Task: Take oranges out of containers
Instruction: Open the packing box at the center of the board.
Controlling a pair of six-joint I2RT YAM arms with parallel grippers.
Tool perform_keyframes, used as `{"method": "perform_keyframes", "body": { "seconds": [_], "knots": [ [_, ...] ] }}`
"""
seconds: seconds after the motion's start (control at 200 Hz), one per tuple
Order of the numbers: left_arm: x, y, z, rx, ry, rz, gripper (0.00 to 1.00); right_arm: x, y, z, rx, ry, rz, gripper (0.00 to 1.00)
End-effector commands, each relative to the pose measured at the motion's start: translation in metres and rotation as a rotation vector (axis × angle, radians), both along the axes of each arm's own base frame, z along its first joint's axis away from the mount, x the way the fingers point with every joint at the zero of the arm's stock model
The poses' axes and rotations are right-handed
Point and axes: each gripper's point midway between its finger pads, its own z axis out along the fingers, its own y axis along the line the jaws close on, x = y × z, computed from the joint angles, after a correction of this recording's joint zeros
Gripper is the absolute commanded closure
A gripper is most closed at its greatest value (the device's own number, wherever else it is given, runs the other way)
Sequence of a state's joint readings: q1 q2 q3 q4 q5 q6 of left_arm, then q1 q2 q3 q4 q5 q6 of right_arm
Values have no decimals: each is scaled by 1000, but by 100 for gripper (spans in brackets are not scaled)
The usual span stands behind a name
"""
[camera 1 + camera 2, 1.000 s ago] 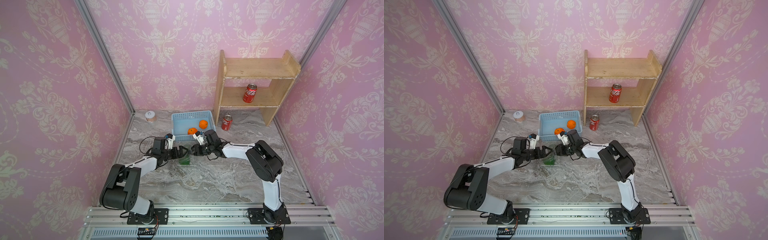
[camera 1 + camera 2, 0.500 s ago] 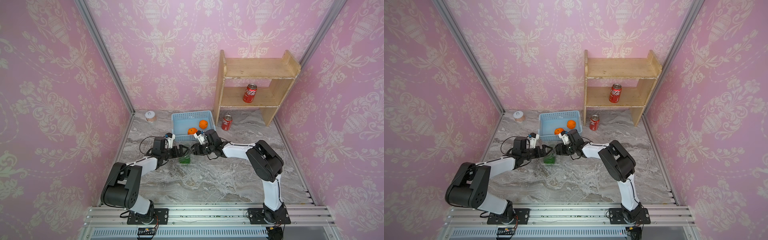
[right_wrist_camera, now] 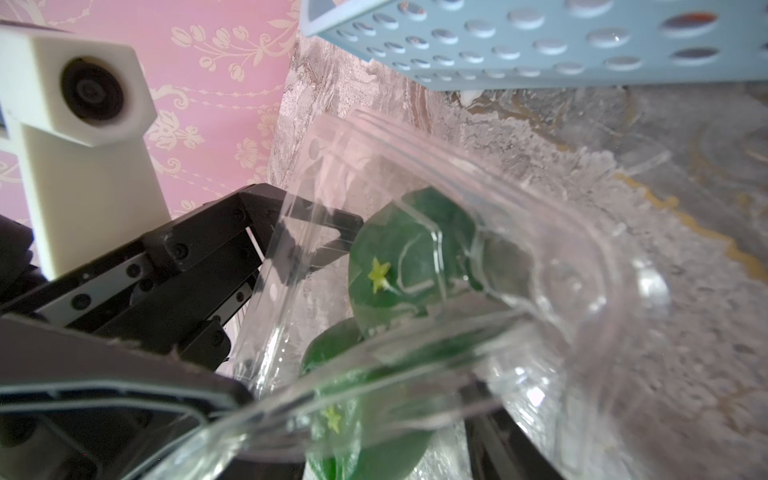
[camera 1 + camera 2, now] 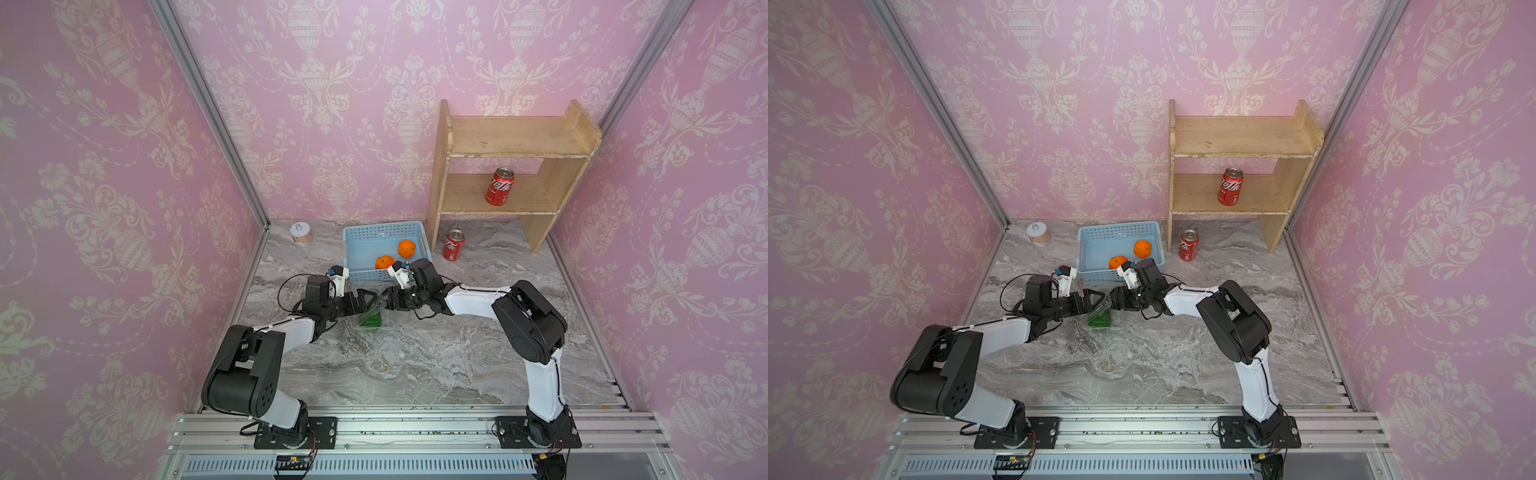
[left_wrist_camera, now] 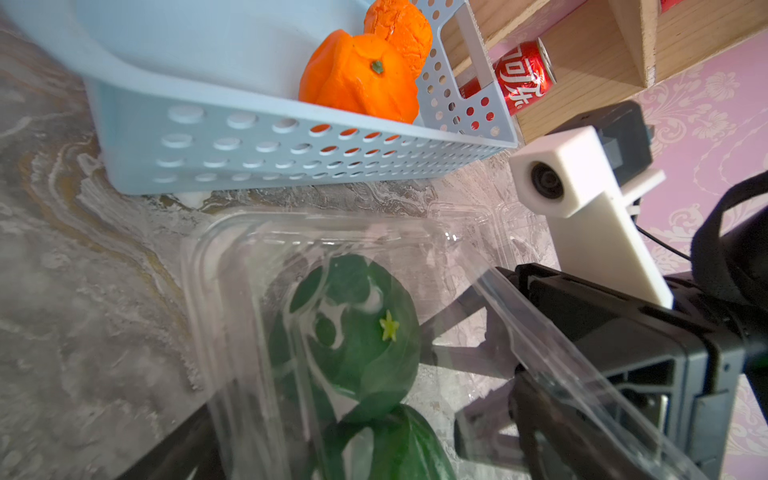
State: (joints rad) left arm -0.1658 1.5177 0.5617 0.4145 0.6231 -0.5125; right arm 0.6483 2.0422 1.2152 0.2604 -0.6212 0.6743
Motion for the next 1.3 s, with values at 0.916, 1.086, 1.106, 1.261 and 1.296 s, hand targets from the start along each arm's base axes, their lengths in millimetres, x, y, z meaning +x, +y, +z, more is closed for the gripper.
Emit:
{"method": "perform_keyframes", "body": {
  "seconds": [0.916,1.086,1.106,1.261,1.296],
  "knots": [
    [-17,-18,-11,-90,25,-85,1,12,-8,8,-69,-76,-116,68],
    [-18,-18,-12,-96,26,-85,1,12,-25,3,-97,-75,-194,76],
    [-18,-19,-12,-96,28,-86,1,13,-27,3,-97,-77,-203,76],
    [-18,-19,-14,-101,31,-88,1,14,-33,3,-90,-82,-244,79],
    [-17,-19,-13,-103,31,-87,1,14,-34,3,-86,-82,-251,80]
  ]
}}
